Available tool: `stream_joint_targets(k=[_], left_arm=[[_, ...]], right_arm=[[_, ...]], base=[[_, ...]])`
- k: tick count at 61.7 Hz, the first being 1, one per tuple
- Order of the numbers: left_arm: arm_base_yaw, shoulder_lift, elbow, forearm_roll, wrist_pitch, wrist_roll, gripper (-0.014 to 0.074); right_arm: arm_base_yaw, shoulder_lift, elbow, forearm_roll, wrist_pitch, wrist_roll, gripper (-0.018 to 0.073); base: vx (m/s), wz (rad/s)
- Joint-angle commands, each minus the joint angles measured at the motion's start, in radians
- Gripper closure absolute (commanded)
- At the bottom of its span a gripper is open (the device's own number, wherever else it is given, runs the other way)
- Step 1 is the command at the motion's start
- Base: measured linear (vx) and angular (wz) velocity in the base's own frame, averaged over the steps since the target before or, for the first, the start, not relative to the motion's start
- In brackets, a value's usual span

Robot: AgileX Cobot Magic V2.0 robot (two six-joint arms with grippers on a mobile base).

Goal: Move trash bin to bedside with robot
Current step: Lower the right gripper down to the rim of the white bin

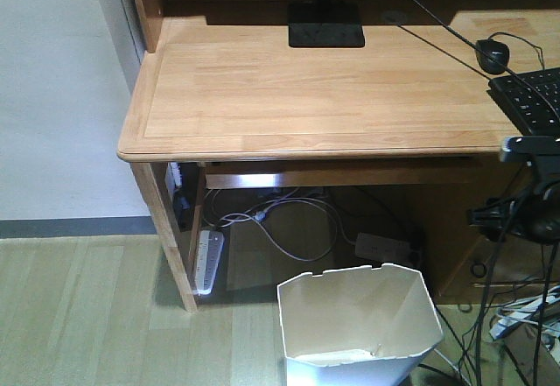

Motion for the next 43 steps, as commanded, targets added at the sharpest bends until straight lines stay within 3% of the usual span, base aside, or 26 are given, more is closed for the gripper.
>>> stream_joint_targets(k=[1,16,43], left_arm=[[-0.002,-0.011,0.029,-0.005,-0.07,-0.008,0.0602],[-0.002,-0.01,0.029,-0.005,-0.07,-0.008,0.0602],[-0.002,-0.01,0.029,-0.005,-0.07,-0.008,0.0602]], right_arm=[[-0.006,0.109,-0.058,0.002,-0.11,-0.03,0.0034],[-0.006,0.432,-0.172,0.002,-0.193,-0.09,0.0034],[-0.005,0.827,-0.325,-0.048,-0.316,-0.093,0.0034]], base=[[0.0,0.0],[0.0,0.0],[0.0,0.0]])
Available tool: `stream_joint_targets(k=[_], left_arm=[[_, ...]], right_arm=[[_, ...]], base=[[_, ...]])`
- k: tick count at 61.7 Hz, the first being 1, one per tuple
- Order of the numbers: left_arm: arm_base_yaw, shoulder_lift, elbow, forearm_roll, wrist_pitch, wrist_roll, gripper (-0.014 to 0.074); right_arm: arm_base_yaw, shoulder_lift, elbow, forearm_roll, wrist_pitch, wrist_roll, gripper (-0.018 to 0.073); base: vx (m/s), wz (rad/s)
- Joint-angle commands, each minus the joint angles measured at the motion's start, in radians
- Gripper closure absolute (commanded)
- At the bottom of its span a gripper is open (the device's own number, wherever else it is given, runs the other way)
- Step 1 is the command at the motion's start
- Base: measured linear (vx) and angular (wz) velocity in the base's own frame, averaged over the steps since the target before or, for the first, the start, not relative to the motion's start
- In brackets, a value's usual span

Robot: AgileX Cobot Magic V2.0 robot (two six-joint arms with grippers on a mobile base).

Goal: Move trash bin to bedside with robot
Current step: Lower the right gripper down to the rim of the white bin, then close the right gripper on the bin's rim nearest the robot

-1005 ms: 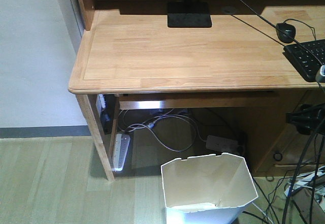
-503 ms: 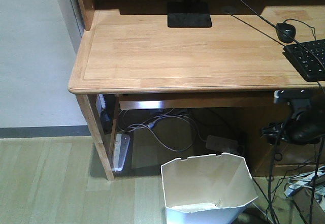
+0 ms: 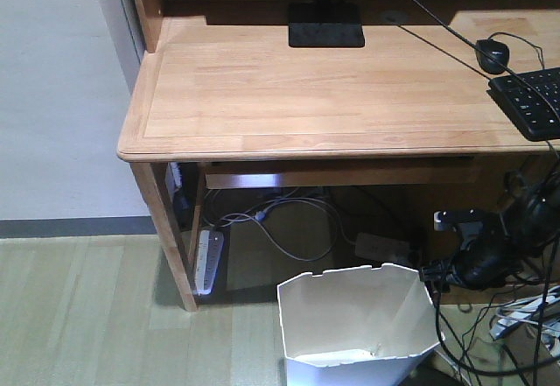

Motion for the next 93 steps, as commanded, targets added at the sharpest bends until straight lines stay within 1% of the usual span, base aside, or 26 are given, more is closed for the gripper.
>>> stream_joint_targets(k=[1,14,35,56,66,79,89,93], left_arm=[[-0.002,-0.01,0.029,-0.005,-0.07,-0.008,0.0602],[-0.002,-0.01,0.029,-0.005,-0.07,-0.008,0.0602],[-0.002,-0.01,0.029,-0.005,-0.07,-0.008,0.0602],[-0.002,-0.01,0.029,-0.005,-0.07,-0.008,0.0602],[-0.002,-0.01,0.03,-0.005,-0.07,-0.008,0.0602],[-0.002,-0.01,0.03,-0.005,-0.07,-0.008,0.0602],[-0.002,-0.01,0.03,-0.005,-0.07,-0.008,0.0602],[-0.002,-0.01,0.03,-0.005,-0.07,-0.008,0.0602]], right_arm=[[-0.005,0.019,-0.056,-0.031,-0.034,-0.012,0.0034],[-0.005,0.151,-0.166,-0.031,-0.029,-0.009,0.0034],[-0.005,0.298,-0.316,-0.047,-0.005,-0.011,0.0034],[-0.003,0.425,-0.488,-0.049,0.113,-0.012,0.0034],[-0.002,0.461,-0.53,-0.041,0.148,-0.027,0.0041],[-0.002,0.476,-0.53,0.041,0.132,-0.111,0.0071],[-0.002,0.476,-0.53,0.114,0.125,-0.182,0.011],[-0.002,0.476,-0.53,0.148,0.122,-0.208,0.0139]], base=[[0.0,0.0],[0.0,0.0],[0.0,0.0],[0.0,0.0],[0.0,0.0],[0.0,0.0],[0.0,0.0],[0.0,0.0]])
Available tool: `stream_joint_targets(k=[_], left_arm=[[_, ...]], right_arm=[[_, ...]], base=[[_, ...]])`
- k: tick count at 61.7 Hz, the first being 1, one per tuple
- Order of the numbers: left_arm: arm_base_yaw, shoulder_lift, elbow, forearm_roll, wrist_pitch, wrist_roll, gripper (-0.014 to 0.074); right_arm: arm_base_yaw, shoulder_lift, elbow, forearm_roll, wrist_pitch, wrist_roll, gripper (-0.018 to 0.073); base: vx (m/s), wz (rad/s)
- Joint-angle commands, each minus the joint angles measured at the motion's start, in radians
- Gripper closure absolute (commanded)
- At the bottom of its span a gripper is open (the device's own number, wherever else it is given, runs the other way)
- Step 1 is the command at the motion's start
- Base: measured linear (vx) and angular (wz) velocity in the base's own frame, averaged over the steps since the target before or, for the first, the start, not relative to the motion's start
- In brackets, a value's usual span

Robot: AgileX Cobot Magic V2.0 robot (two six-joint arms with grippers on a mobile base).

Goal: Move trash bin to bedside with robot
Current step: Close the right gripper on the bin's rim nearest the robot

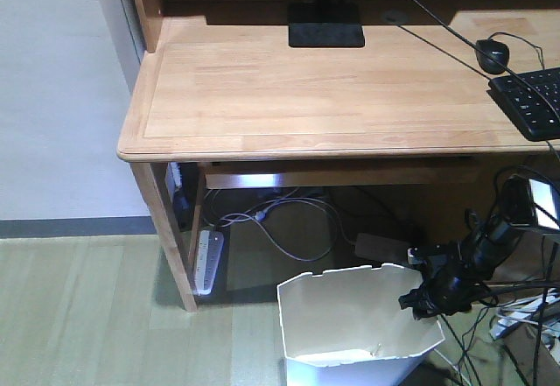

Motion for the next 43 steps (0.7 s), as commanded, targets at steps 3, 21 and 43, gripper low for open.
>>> stream_joint_targets(k=[3,21,43], left_arm=[[-0.002,-0.01,0.03,-0.005,-0.07,-0.008,0.0602],[-0.002,-0.01,0.03,-0.005,-0.07,-0.008,0.0602],[-0.002,-0.01,0.03,-0.005,-0.07,-0.008,0.0602]], right_arm=[[-0.002,-0.054,-0.007,0.061,-0.011,-0.073,0.0164],[-0.002,-0.054,-0.007,0.183,0.038,-0.242,0.0575],[-0.002,-0.101,-0.007,0.636,0.121,-0.642,0.0563]], base=[[0.0,0.0],[0.0,0.0],[0.0,0.0]])
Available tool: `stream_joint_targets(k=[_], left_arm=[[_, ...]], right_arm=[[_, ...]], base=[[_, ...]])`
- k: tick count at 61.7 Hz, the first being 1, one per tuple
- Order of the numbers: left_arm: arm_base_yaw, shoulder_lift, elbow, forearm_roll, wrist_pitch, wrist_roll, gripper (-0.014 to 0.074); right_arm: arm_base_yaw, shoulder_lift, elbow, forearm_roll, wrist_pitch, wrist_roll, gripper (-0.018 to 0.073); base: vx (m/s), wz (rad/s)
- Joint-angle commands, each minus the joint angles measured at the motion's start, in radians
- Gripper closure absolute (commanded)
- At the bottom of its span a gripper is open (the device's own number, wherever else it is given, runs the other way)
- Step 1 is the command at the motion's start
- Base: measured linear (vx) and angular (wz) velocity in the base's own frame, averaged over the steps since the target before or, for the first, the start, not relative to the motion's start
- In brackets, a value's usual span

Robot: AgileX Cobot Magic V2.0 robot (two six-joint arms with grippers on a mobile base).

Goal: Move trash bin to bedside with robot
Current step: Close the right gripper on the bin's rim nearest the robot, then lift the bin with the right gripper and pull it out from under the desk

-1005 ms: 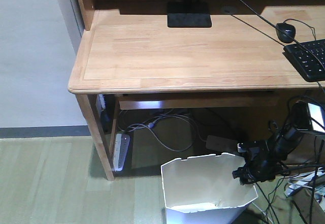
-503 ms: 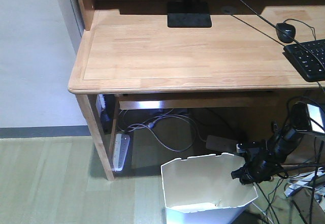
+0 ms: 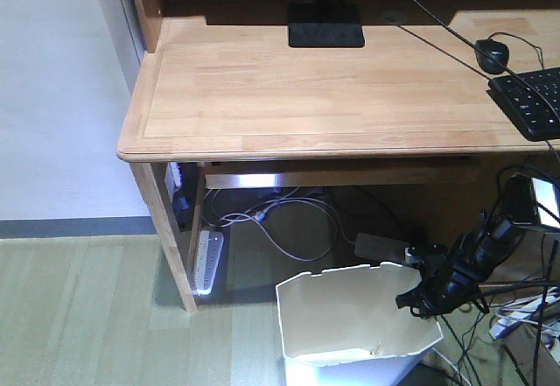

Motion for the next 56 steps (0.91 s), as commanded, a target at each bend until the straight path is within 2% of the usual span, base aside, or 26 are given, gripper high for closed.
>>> stream_joint_targets(k=[1,8,13,19,25,40,49,56], left_arm=[[-0.002,-0.01,0.03,-0.005,-0.07,-0.008,0.0602],[-0.002,-0.01,0.03,-0.004,-0.07,-0.008,0.0602],[-0.002,-0.01,0.03,-0.004,-0.07,-0.008,0.0602],[-0.002,-0.01,0.03,-0.004,-0.07,-0.008,0.0602],[-0.002,-0.01,0.03,-0.004,-0.07,-0.008,0.0602],[-0.002,-0.01,0.03,-0.004,-0.07,-0.008,0.0602],[-0.002,-0.01,0.03,-0.004,-0.07,-0.008,0.0602],[-0.002,-0.01,0.03,-0.004,-0.07,-0.008,0.0602]], right_arm=[[-0.002,-0.089,-0.007,0.187,0.062,-0.177,0.0563],[-0.004,-0.111,-0.007,0.405,0.142,-0.388,0.0563],[-0.004,-0.127,-0.003,0.545,0.195,-0.501,0.0563],[-0.004,-0.147,-0.003,0.659,0.269,-0.606,0.0563],[-0.004,-0.173,-0.003,0.688,0.308,-0.621,0.0563],[-0.004,-0.253,0.003,0.682,0.38,-0.589,0.0563],[-0.004,-0.351,0.115,0.688,0.275,-0.597,0.0563],[-0.004,-0.426,0.228,0.711,0.215,-0.65,0.0563]], base=[[0.0,0.0],[0.0,0.0],[0.0,0.0],[0.0,0.0],[0.0,0.0],[0.0,0.0],[0.0,0.0],[0.0,0.0]])
